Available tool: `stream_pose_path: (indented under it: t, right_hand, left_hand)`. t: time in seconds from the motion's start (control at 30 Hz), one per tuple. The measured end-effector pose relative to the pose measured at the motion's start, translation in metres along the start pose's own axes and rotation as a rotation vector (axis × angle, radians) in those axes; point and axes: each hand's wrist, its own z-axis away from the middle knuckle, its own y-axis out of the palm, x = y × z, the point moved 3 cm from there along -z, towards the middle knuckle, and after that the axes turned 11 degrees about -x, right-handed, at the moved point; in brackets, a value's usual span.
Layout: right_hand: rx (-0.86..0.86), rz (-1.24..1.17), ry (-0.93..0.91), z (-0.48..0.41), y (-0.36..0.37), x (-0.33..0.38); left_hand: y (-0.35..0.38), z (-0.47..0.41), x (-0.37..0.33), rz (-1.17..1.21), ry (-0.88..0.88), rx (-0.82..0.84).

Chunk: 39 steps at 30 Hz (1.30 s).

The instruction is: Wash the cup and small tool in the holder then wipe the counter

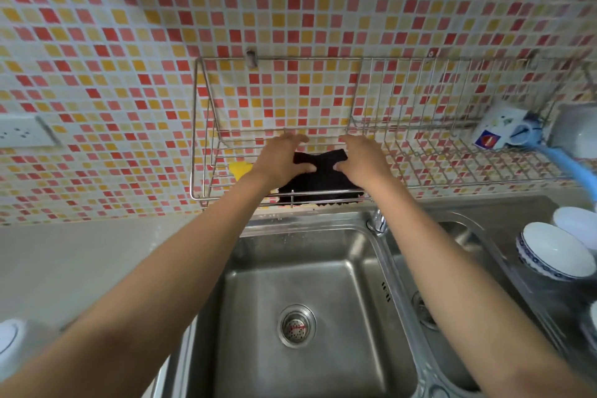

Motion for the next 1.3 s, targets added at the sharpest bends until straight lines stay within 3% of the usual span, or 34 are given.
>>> stream_pose_path:
  t: [0.07,0.13,0.23,0.33,0.4,0.47,0.63,0.77,1.0,1.13,1.3]
  right_hand:
    - [0.100,-0.080,-0.054,0.004,0.005,0.004]
    - [0.247,-0.062,-0.072,0.002,0.011,0.004]
    - [0.288,-0.027,-0.085,0.004,0.012,0.008]
    - [0.335,-0.039,-0.127,0.013,0.014,0.014]
    - [0.428,0.018,-0.132,0.016,0.018,0.017]
    - [0.469,0.077,-0.127,0.015,0.021,0.018]
    - [0.357,0.144,-0.108,0.025,0.026,0.019]
    - [0.182,0.157,-0.101,0.032,0.017,0.021]
    - [-0.038,0.236,-0.155,0.065,0.028,0.025]
    - [-0.051,0.298,-0.185,0.089,0.026,0.029]
    - [0.096,0.248,-0.126,0.114,0.013,0.042]
  left_hand:
    - [0.010,0.003,-0.001,-0.154,0.124,0.157]
    - [0.011,0.004,0.003,-0.160,0.106,0.231]
    - [0.002,0.008,0.003,-0.278,0.088,0.147]
    - [-0.012,0.022,0.013,-0.447,-0.165,0.032]
    - [-0.016,0.033,0.028,-0.401,-0.331,0.065]
    - [-0.018,0.038,0.037,-0.270,-0.376,0.051]
    - [-0.030,0.047,0.030,-0.105,-0.332,-0.131]
    - [-0.029,0.052,0.024,-0.355,-0.189,-0.067]
    - [-0.026,0.110,0.020,-0.500,-0.038,-0.092]
    - [-0.030,0.146,0.026,-0.569,0.019,-0.063]
    - [-0.045,0.178,0.034,-0.509,-0.014,0.065]
